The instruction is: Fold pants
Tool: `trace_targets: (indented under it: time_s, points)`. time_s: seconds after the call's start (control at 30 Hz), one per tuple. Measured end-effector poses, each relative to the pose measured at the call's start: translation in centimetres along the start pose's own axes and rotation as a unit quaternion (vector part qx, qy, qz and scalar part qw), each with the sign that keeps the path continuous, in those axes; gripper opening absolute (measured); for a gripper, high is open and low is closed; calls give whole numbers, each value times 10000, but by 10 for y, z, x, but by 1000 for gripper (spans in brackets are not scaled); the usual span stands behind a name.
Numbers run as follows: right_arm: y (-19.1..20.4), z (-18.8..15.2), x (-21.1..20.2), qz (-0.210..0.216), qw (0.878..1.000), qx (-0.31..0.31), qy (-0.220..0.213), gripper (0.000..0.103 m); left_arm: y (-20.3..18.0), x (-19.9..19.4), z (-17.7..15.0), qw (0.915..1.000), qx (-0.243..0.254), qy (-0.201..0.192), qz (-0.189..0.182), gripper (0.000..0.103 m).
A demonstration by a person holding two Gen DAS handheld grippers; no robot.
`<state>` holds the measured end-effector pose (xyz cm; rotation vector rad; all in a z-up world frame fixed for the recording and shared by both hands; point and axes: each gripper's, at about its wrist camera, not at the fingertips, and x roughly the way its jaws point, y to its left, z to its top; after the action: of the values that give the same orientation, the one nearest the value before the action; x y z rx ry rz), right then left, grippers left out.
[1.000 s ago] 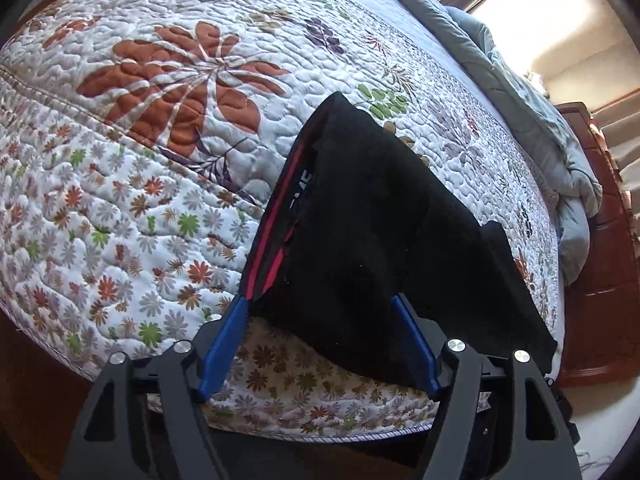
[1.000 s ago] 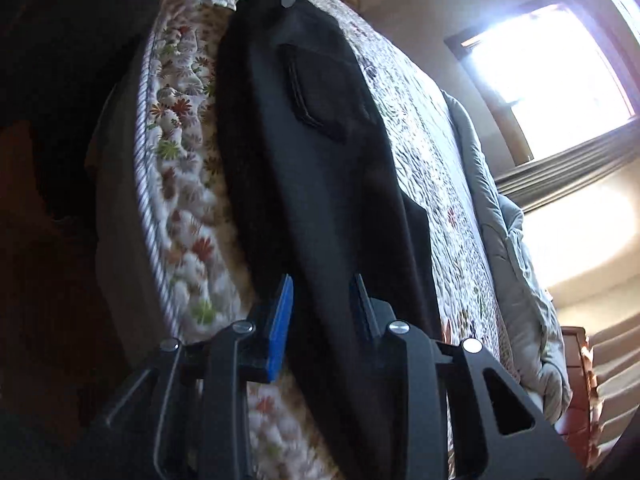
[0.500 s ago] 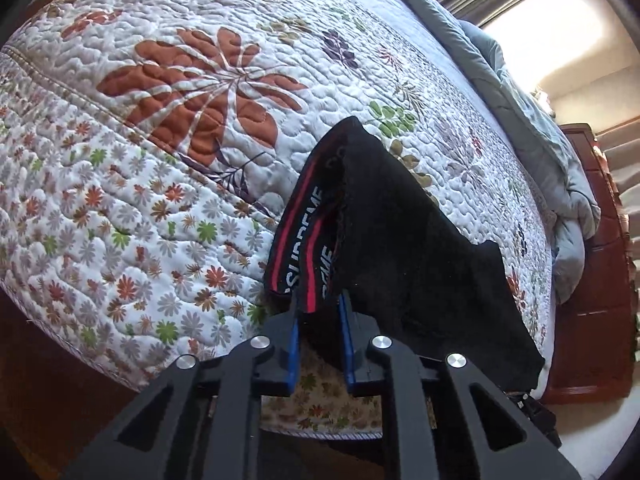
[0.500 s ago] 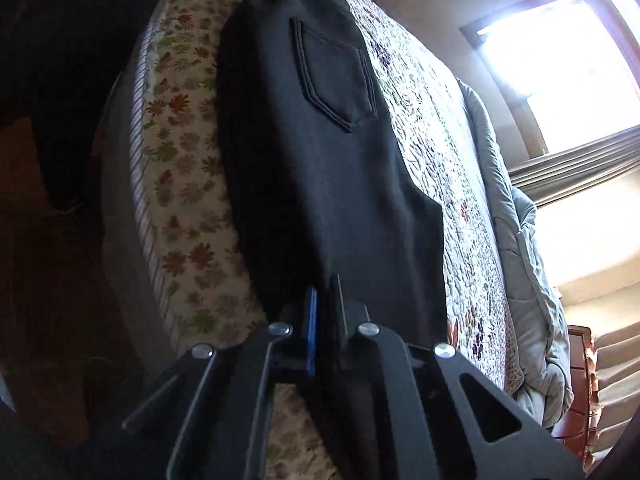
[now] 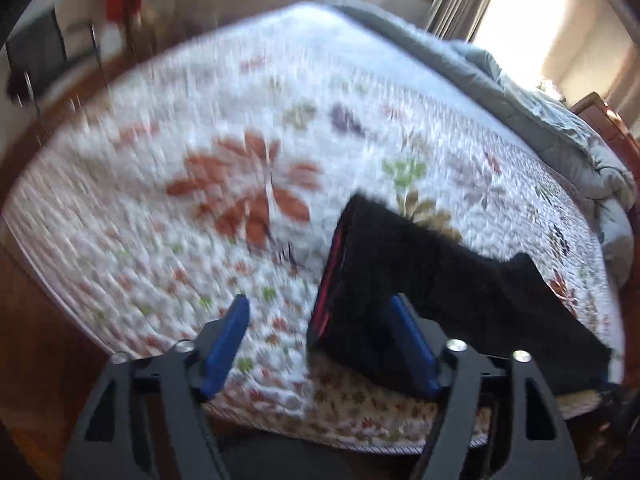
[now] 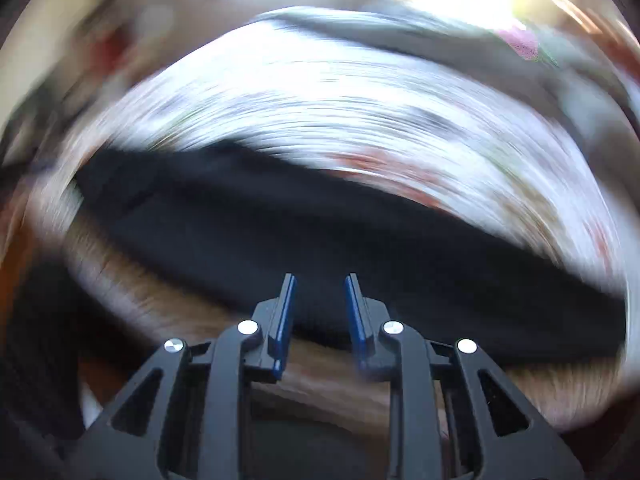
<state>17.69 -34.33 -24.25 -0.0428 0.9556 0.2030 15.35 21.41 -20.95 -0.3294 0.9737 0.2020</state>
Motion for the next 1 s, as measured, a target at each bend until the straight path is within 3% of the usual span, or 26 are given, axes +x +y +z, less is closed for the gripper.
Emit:
trace_targets:
  time_s: [0.1, 0.17, 0.23, 0.27, 0.3, 0.33, 0.37, 0.4, 0.5, 0.57, 0.67, 0.77, 0.83, 0.9, 1.0]
  points:
    - [-110, -25, -5, -407, 9862, 1574, -307, 29, -36, -6, 11, 9978, 440, -439, -231, 89]
    - [-151, -39, 0, -484, 9758, 2072, -505, 36, -62, 12, 15, 9948, 848, -399, -394, 91]
    - [-197, -58, 14, -469, 9622, 2653, -412, 35, -82, 38, 14, 9922, 1179, -158, -375, 91]
    - [-220, -73, 17, -304, 9503, 3073, -387, 26, -88, 50, 12, 9912, 1275, -13, -346, 91]
    - [-242, -84, 16, -103, 9378, 3445, -428, 4, -91, 61, 11, 9904, 1336, 138, -328, 91]
    - [-258, -92, 13, 9, 9269, 3724, -461, 1, -90, 75, 7, 9896, 1376, 325, -257, 91]
    - [-274, -104, 5, 80, 9126, 4049, -559, 10, -85, 86, 3, 9897, 1344, 484, -107, 91]
    - [-296, -122, -10, 125, 8889, 4504, -823, 22, -79, 93, -1, 9899, 1274, 612, -63, 91]
    - [-338, -157, -37, 360, 8299, 5370, -1471, 27, -54, 108, -10, 9931, 808, 839, -113, 92]
    - [-357, -162, -45, 525, 8092, 5580, -1762, 29, -41, 113, -13, 9942, 538, 936, -1, 95]
    - [-376, -156, -37, 759, 7926, 5770, -1819, 30, -22, 119, -17, 9944, -34, 1026, -236, 97]
    - [-386, -144, -15, 854, 7839, 5942, -1583, 31, -24, 115, -21, 9953, -22, 947, -184, 98]
    - [-387, -140, -11, 787, 7858, 5957, -1467, 10, -28, 113, -22, 9956, 55, 931, -98, 98]
    - [-382, -148, -17, 709, 7757, 6097, -1467, 6, -30, 114, -21, 9955, 53, 945, -64, 98]
    - [-377, -152, -24, 629, 7798, 6042, -1513, 6, -29, 116, -20, 9953, 29, 969, -52, 99]
